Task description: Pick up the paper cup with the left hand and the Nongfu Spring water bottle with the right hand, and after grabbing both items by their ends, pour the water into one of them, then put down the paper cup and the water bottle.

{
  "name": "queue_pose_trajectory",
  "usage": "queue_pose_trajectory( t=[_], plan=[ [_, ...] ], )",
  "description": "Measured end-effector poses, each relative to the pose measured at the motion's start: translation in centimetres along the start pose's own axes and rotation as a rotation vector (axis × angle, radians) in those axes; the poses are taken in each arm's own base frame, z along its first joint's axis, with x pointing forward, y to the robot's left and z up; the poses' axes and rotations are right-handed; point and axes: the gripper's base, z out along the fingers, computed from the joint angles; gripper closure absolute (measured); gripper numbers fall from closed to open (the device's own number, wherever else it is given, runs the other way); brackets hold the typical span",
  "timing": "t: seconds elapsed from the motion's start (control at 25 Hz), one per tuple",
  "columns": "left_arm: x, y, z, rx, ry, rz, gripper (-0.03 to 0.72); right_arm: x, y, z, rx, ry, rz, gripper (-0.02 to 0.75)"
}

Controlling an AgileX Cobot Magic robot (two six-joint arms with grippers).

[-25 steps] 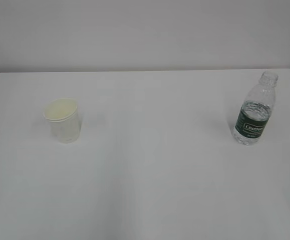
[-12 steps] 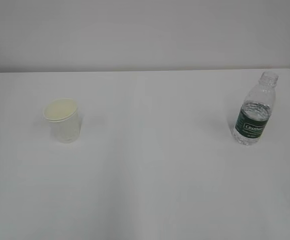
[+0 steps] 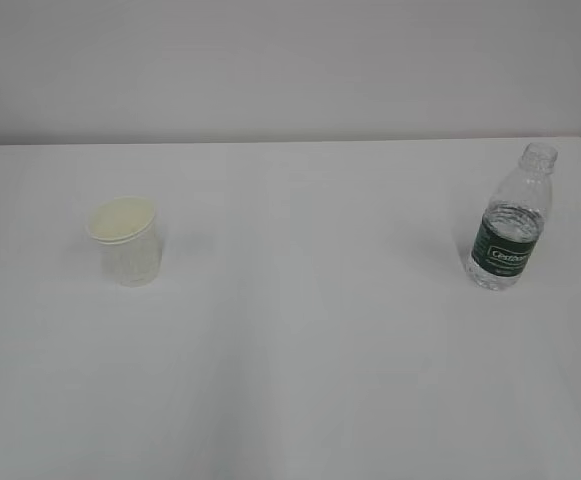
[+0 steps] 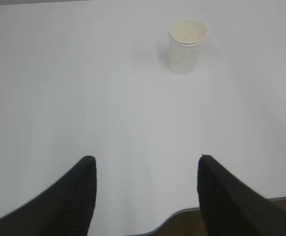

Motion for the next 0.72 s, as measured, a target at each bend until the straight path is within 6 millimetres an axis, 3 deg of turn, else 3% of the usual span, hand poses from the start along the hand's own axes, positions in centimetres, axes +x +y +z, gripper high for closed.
queue_pose_trajectory(
  t=[0.24, 0.44, 0.72],
  plan=[
    [-0.6, 0.1, 0.9, 0.003, 0.052, -0.006, 0.228, -1.1, 0.0, 0.1, -0.007, -0.009, -0.001, 0.153],
    [-2.5, 0.1, 0.9, 0.005, -0.048, -0.013, 0.228, -2.6, 0.3, 0.3, -0.040, -0.081, 0.028, 0.153],
    [-4.2, 0.0, 3.5, 0.058, 0.041, -0.024, 0.228, -3.8, 0.0, 0.3, -0.012, -0.188, 0.057, 0.177]
  ],
)
